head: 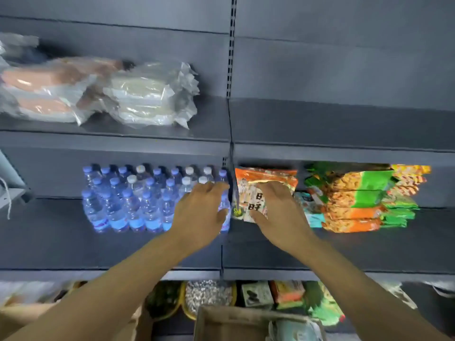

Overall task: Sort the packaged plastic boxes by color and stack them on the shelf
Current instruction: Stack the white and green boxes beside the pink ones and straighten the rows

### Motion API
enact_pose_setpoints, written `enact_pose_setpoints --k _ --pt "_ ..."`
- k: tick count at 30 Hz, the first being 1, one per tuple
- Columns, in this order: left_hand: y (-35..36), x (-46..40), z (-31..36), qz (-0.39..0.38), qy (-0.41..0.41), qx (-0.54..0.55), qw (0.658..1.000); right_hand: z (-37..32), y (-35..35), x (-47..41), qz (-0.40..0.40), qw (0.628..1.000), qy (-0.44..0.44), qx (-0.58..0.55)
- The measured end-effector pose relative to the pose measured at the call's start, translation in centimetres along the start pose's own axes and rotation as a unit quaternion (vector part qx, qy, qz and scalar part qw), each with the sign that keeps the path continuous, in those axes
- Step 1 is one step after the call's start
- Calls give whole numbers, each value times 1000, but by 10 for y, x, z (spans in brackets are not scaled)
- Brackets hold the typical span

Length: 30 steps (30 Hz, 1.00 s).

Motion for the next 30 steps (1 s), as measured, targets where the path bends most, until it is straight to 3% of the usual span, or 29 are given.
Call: enact_pose_setpoints --k 2,6,13,19,26,30 --pt "52 18 18 -81 -35 -4 996 40 27 32 -51 999 16 -1" --pt "140 60 51 -164 -84 29 982 115 79 100 -154 986 55 6" --pt "264 139 93 -284 -79 26 955 224 150 216 -261 952 160 2" --pt "345 196 96 -376 -82 42 922 277 201 293 -309 924 226 -15" --pt "421 243 88 -419 -73 56 903 294 293 352 -353 897 258 -71" --pt "462 260 80 -434 -58 60 897 302 344 351 -340 914 216 -53"
Point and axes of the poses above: each hand's wrist, its own x-axis away from the middle knuckle, its own y-axis out of the palm, z = x × y, the point moved 10 cm from there along -x, towards the middle knuckle, and after that the axes turned 1 degree about z, right-handed, at the moved point
